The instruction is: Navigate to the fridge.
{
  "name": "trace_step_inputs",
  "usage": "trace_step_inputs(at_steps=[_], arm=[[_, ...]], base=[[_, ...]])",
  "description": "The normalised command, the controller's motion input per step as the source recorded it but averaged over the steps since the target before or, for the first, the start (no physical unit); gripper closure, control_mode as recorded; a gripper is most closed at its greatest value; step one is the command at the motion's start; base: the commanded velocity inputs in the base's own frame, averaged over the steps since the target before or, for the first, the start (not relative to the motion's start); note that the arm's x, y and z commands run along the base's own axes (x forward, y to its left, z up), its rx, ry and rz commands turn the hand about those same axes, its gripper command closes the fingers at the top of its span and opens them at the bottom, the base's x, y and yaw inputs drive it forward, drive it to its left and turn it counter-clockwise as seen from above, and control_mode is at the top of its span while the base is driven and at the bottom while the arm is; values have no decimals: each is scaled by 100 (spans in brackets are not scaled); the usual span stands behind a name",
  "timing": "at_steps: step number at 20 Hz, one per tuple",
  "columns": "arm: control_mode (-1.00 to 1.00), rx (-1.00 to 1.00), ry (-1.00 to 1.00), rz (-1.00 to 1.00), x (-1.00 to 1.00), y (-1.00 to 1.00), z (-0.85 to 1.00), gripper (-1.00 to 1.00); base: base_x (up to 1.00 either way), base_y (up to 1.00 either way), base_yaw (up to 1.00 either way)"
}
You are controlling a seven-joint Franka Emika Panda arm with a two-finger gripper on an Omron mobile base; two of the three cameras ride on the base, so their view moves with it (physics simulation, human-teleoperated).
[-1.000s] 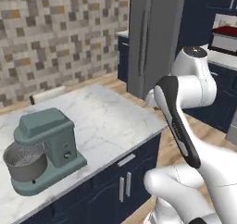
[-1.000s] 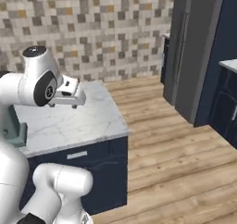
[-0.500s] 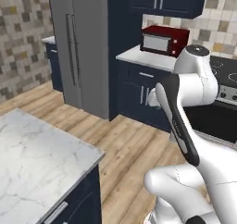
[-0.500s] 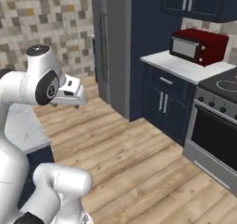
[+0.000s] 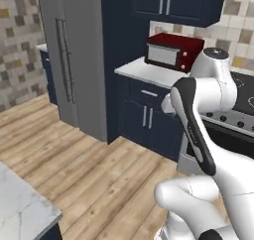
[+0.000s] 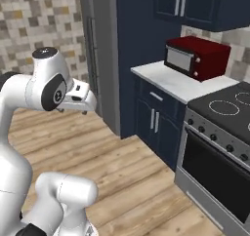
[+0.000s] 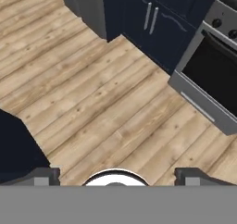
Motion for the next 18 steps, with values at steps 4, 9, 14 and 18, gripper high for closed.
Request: trace_step_inputs(at_steps=[4, 9, 14, 18], arm=[[100, 0, 0, 0, 0, 0, 0, -100], [100, 0, 0, 0, 0, 0, 0, -100], [100, 0, 0, 0, 0, 0, 0, -100], [100, 0, 0, 0, 0, 0, 0, -100]], base=[[100, -49, 51], [100, -33, 55], [100, -12, 46], [100, -1, 37]])
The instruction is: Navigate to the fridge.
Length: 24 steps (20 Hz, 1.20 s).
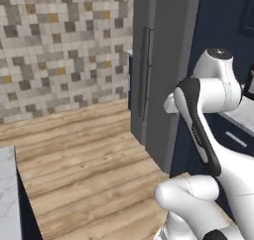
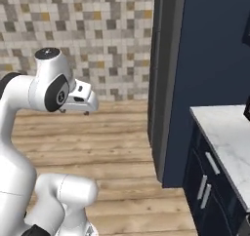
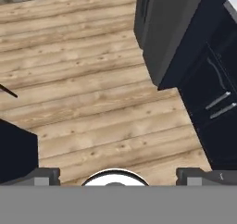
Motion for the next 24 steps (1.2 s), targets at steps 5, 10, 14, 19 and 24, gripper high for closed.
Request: trace_step_inputs(at_steps=[5, 10, 14, 19, 24], arm=[[100, 0, 0, 0, 0, 0, 0, -100], [100, 0, 0, 0, 0, 0, 0, -100], [100, 0, 0, 0, 0, 0, 0, -100], [100, 0, 0, 0, 0, 0, 0, -100], [100, 0, 0, 0, 0, 0, 0, -100]], base=[[100, -1, 29], [100, -23, 3], [100, -23, 0], [100, 0, -14], [100, 28, -38]])
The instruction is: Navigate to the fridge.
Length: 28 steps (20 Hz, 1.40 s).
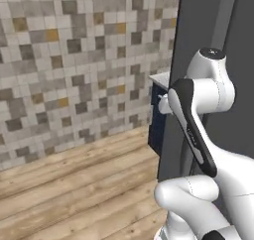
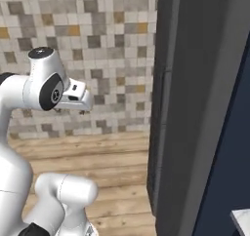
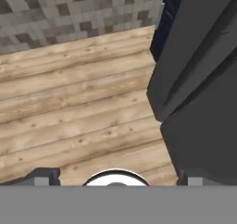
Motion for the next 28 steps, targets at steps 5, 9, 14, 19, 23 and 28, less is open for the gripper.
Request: trace_step_inputs(at_steps=[5, 9, 14, 19, 23, 28], arm=[[100, 0, 0, 0, 0, 0, 0, -100], [100, 0, 0, 0, 0, 0, 0, -100], [100, 0, 0, 0, 0, 0, 0, -100], [100, 0, 0, 0, 0, 0, 0, -100], [100, 0, 0, 0, 0, 0, 0, -100], [100, 0, 0, 0, 0, 0, 0, -100]], base=[[73, 42, -71], [19, 66, -85], [24, 54, -91], [46, 50, -92], [66, 44, -52], [61, 15, -20]])
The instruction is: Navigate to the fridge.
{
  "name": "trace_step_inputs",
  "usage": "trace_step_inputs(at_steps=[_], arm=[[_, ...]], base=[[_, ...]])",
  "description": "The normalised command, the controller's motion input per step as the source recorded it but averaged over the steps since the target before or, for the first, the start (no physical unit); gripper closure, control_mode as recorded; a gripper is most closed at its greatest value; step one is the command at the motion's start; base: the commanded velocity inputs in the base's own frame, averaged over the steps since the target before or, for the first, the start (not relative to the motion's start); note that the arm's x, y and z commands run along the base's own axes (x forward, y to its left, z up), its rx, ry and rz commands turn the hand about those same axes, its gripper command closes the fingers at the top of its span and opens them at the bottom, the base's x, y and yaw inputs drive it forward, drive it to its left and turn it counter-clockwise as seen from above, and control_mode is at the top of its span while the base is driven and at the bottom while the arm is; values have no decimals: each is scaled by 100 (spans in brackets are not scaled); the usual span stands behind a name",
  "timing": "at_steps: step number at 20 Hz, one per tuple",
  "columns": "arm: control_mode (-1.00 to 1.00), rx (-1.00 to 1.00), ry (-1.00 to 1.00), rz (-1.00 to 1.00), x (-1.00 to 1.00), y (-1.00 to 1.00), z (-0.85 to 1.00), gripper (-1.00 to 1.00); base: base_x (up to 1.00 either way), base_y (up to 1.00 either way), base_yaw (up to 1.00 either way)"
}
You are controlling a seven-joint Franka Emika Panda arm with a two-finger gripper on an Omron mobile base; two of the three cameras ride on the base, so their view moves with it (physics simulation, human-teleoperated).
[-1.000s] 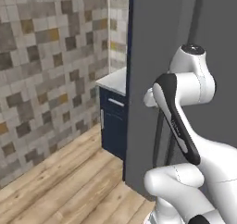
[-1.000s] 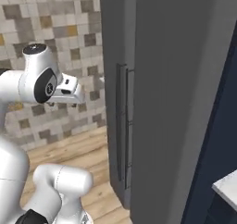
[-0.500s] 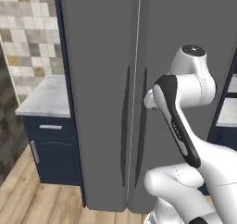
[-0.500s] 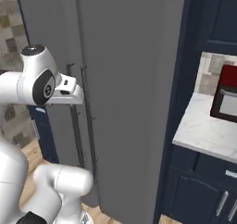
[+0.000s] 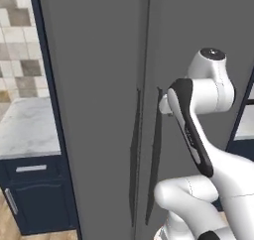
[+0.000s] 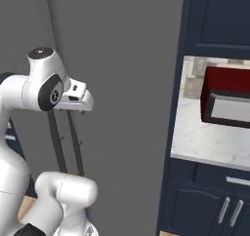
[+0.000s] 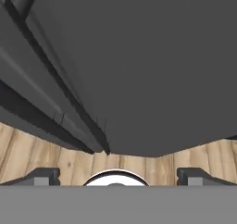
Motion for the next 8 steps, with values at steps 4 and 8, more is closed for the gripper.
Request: trace_step_inputs(at_steps=[4, 8], arm=[[100, 0, 0, 0, 0, 0, 0, -100], [-100, -17, -40, -1, 0, 0, 0, -100]], base=[[48, 1, -10], [0, 0, 0]])
